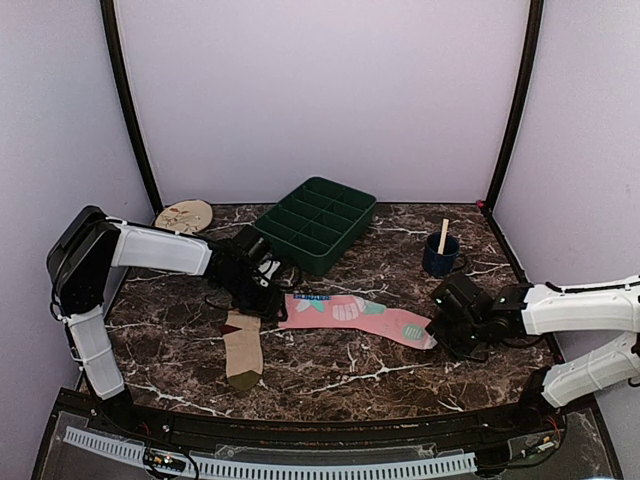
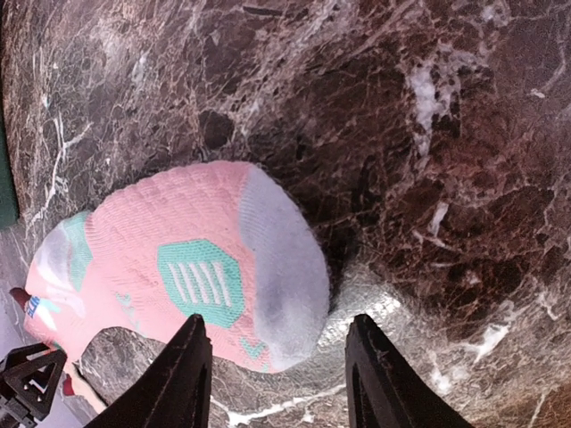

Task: Roll the socks
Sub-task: Smooth out the sock at the center of the board, then pick up the sock from the center of the board.

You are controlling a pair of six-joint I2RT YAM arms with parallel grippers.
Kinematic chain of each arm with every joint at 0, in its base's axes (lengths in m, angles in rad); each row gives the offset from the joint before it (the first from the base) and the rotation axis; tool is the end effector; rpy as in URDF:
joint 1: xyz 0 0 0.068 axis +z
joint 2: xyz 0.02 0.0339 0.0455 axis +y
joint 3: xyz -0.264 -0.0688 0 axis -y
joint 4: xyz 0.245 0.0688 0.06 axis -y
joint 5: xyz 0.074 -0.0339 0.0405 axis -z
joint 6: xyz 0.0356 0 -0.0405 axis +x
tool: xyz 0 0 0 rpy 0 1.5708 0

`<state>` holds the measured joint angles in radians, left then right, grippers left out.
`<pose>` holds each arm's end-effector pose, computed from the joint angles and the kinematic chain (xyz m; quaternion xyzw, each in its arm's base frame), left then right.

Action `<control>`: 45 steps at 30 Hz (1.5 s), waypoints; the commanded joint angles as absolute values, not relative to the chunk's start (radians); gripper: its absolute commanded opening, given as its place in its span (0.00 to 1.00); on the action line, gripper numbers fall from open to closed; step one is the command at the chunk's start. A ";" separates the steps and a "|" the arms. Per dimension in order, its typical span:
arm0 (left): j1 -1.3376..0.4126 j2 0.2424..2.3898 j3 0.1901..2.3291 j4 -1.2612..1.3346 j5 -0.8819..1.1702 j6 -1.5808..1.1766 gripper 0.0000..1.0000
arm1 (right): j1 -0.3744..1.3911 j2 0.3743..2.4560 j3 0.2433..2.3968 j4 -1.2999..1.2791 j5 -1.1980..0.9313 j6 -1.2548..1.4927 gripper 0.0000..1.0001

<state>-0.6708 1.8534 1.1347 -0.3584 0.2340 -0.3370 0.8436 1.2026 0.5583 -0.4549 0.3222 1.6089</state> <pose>0.2839 -0.2358 0.1552 0.1881 0.9449 -0.2163 0.1579 0.1453 0.1463 0.1646 0.3931 0.8763 0.1644 0.2247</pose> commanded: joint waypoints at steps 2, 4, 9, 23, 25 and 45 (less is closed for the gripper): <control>-0.674 1.798 1.164 -0.482 0.264 -0.341 0.55 | 0.802 1.220 0.520 -0.372 0.285 1.571 0.47; -0.675 1.790 1.179 -0.489 0.264 -0.342 0.55 | 0.793 1.231 0.510 -0.350 0.272 1.563 0.47; -0.674 1.798 1.206 -0.503 0.277 -0.348 0.55 | 0.787 1.264 0.500 -0.332 0.243 1.552 0.46; -0.684 1.863 1.420 -0.366 0.449 -0.391 0.61 | 0.777 1.268 0.483 -0.308 0.230 1.515 0.18; -0.699 1.925 1.502 -0.389 0.466 -0.378 0.61 | 0.778 1.254 0.479 -0.320 0.230 1.511 0.16; -0.847 2.285 1.870 -0.518 0.486 -0.387 0.57 | 0.779 1.223 0.468 -0.327 0.189 1.456 0.15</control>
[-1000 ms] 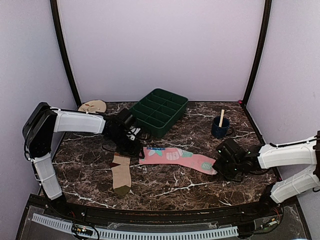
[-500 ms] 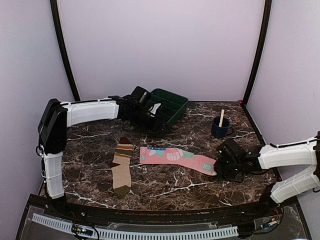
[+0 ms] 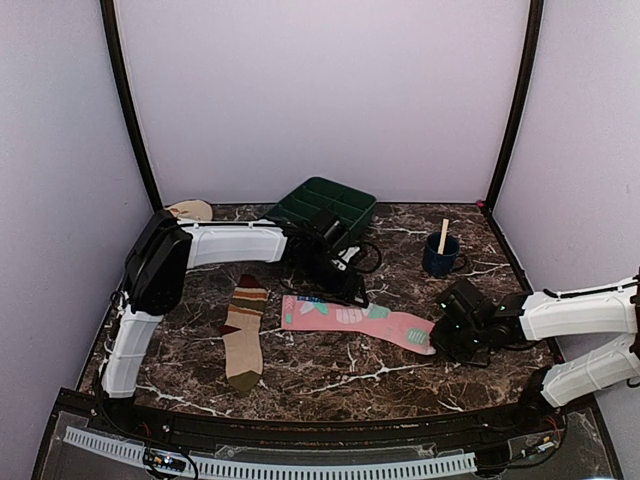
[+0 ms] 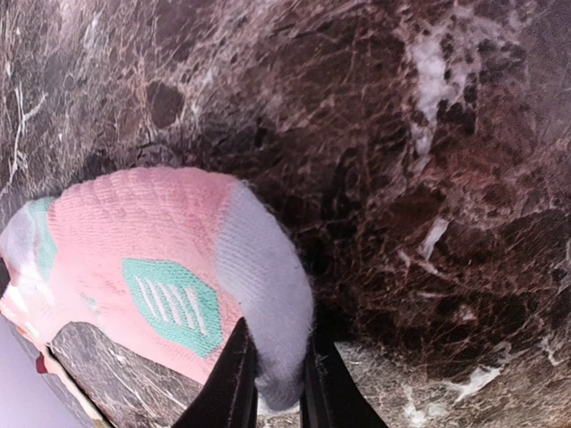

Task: Roll the socks
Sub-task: Pick up the sock from the center of the board, then fold the sock at the center of the board.

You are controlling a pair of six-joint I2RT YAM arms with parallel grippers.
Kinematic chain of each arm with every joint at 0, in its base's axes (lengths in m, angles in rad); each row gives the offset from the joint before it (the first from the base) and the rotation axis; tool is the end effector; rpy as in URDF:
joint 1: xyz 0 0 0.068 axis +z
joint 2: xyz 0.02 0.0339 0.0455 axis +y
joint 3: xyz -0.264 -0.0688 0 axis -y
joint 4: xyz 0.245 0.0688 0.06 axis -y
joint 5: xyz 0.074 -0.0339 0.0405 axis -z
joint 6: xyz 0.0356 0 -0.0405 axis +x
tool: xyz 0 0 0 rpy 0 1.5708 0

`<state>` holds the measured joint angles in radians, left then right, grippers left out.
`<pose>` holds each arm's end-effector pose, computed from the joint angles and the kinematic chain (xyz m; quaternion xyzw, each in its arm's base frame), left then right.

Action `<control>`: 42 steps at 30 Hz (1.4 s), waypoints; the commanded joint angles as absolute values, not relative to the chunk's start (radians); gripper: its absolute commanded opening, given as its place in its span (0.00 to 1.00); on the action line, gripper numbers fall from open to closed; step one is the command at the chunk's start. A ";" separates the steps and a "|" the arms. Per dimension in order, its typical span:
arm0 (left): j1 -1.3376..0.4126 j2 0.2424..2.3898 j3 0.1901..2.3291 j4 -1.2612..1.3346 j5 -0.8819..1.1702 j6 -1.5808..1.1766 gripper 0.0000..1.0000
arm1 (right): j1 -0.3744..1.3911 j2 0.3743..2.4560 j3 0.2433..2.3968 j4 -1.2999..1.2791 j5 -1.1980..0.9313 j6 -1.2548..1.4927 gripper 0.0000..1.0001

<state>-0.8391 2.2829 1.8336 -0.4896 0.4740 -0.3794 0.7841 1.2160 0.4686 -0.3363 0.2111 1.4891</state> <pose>0.3231 -0.3841 0.1757 0.2815 0.8830 -0.3559 0.1200 0.1467 0.1357 0.1424 0.3570 0.8970 0.1745 0.1936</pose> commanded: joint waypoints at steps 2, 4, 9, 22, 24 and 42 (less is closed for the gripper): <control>-0.850 2.297 1.869 -0.519 0.481 -0.390 0.55 | 0.779 1.231 0.474 -0.326 0.181 1.447 0.15; -0.852 2.310 1.865 -0.523 0.465 -0.390 0.55 | 0.781 1.237 0.481 -0.327 0.176 1.441 0.15; -0.853 2.329 1.837 -0.557 0.359 -0.390 0.53 | 0.787 1.242 0.509 -0.361 0.180 1.436 0.14; -0.850 2.336 1.731 -0.574 0.243 -0.402 0.53 | 0.786 1.165 0.550 -0.480 0.255 1.407 0.10; -0.851 2.335 1.724 -0.572 0.242 -0.399 0.53 | 0.787 1.145 0.572 -0.520 0.288 1.398 0.09; -0.851 2.225 1.671 -0.532 0.304 -0.377 0.54 | 0.788 1.259 0.855 -0.634 0.373 1.210 0.09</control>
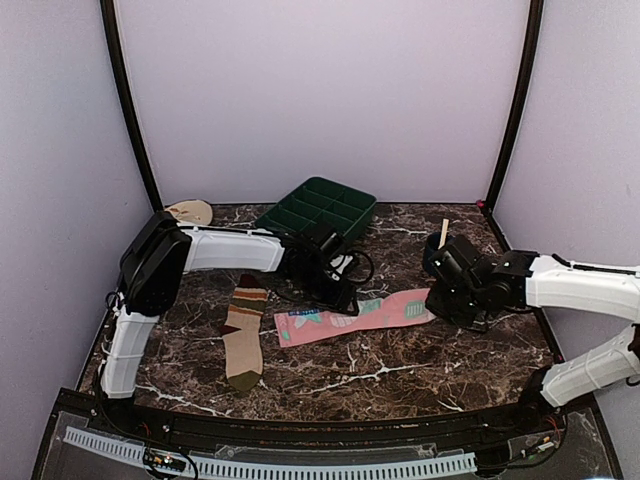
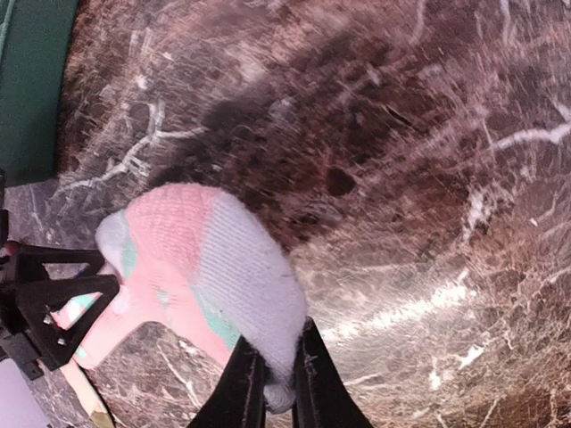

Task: Roll the socks
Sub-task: Fold the sock at the center of the board.

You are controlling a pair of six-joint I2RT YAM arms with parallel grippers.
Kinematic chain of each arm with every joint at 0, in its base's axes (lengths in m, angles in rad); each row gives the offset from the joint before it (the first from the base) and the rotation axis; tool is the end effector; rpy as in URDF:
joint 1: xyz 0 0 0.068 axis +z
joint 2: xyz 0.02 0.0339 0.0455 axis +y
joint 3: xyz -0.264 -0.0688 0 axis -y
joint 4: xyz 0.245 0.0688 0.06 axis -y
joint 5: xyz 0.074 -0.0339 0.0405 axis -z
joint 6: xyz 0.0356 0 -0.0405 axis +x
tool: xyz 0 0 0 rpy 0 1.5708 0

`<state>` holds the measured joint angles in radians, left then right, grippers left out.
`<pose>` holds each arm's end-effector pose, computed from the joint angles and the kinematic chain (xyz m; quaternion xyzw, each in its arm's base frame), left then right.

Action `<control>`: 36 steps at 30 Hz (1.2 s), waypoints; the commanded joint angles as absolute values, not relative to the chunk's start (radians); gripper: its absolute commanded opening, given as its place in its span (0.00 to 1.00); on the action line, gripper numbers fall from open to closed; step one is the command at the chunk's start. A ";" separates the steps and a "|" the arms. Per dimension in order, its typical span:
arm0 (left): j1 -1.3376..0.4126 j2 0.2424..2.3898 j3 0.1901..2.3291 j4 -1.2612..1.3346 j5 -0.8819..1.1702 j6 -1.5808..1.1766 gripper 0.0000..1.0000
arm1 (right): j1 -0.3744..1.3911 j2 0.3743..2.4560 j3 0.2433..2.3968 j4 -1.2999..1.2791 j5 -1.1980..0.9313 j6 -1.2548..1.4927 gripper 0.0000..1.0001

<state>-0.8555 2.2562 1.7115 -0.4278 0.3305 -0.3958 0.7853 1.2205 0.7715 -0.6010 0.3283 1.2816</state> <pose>0.3116 -0.3763 0.1533 0.2620 0.9067 -0.2977 0.1436 0.1706 0.1543 0.2158 0.2749 0.9138 0.1374 0.2657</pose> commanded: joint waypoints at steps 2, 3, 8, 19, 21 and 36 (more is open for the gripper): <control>-0.852 2.220 1.668 -0.545 0.285 -0.369 0.53 | 0.792 1.287 0.891 -0.640 0.373 1.195 0.09; -0.851 2.213 1.659 -0.547 0.271 -0.366 0.53 | 0.796 1.305 0.907 -0.645 0.375 1.190 0.09; -0.851 2.193 1.639 -0.543 0.210 -0.356 0.43 | 0.829 1.366 0.970 -0.645 0.382 1.174 0.09; -0.856 2.220 1.572 -0.476 0.213 -0.393 0.30 | 0.948 1.534 1.193 -0.691 0.406 1.141 0.09; -0.857 2.224 1.571 -0.472 0.217 -0.398 0.30 | 0.970 1.563 1.237 -0.704 0.410 1.133 0.09; -0.860 2.223 1.539 -0.441 0.285 -0.463 0.28 | 1.050 1.697 1.445 -0.753 0.420 1.088 0.09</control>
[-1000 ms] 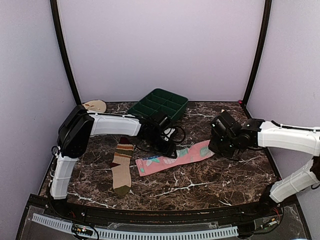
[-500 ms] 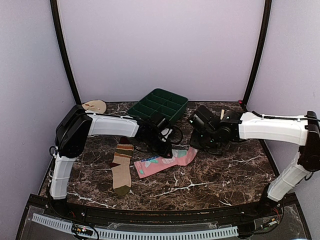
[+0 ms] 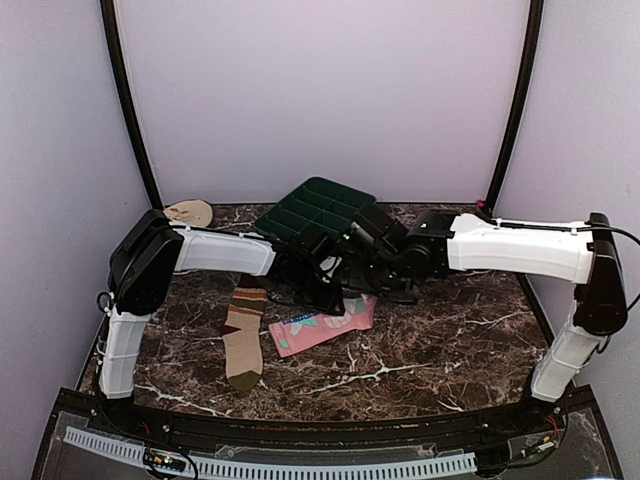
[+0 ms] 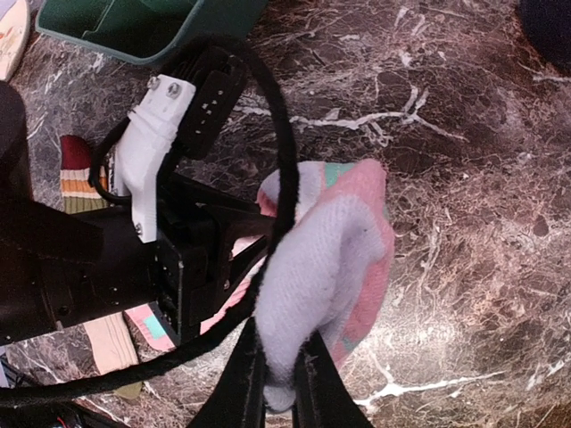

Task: Roll the socks
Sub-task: Fold the sock at the center of the board.

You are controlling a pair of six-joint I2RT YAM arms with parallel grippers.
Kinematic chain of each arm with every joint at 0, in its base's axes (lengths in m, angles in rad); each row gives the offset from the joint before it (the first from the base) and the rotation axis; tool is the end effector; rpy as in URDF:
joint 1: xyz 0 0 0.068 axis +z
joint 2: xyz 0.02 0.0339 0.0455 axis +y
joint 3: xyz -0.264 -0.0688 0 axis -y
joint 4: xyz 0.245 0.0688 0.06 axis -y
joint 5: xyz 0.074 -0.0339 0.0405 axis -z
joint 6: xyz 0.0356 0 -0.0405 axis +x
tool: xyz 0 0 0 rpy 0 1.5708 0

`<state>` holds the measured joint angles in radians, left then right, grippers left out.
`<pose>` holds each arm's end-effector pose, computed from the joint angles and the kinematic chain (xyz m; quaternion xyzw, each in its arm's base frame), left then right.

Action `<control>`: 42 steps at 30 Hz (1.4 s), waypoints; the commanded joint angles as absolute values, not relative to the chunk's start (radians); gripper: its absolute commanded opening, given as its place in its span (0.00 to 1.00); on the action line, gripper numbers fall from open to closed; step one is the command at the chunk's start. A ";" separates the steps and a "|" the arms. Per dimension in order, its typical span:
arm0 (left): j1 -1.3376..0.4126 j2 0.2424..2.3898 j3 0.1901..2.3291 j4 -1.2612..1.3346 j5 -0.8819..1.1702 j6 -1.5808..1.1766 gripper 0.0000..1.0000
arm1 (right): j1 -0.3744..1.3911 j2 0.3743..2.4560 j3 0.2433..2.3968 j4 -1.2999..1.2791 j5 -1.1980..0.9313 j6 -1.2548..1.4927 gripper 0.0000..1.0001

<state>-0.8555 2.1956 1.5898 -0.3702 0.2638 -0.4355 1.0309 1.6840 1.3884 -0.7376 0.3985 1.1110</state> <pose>0.3017 -0.3614 0.1477 0.2353 0.9189 -0.2752 0.1564 0.1950 0.2986 0.2701 0.0904 0.9422 0.1370 0.2922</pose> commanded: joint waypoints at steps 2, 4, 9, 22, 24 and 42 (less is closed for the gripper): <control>-0.860 2.214 1.537 -0.440 0.289 -0.467 0.28 | 1.055 1.700 1.462 -0.752 0.423 1.079 0.09; -0.859 2.201 1.535 -0.439 0.292 -0.473 0.28 | 1.057 1.700 1.477 -0.754 0.427 1.071 0.09; -0.859 2.149 1.523 -0.441 0.299 -0.483 0.29 | 1.057 1.693 1.483 -0.782 0.447 1.070 0.09; -0.808 1.891 1.371 -0.417 0.275 -0.547 0.53 | 1.057 1.638 1.384 -0.788 0.482 1.078 0.09; -0.793 1.846 1.335 -0.412 0.276 -0.558 0.54 | 1.057 1.635 1.382 -0.794 0.492 1.076 0.09; -0.772 1.460 0.867 -0.324 0.318 -0.591 0.35 | 1.053 1.609 1.372 -0.785 0.507 1.050 0.09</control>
<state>-0.7639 1.5269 0.9352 -0.3862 0.2760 -0.5739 1.0473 1.6329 1.3739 -0.7914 0.4877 1.0706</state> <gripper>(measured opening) 0.361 0.096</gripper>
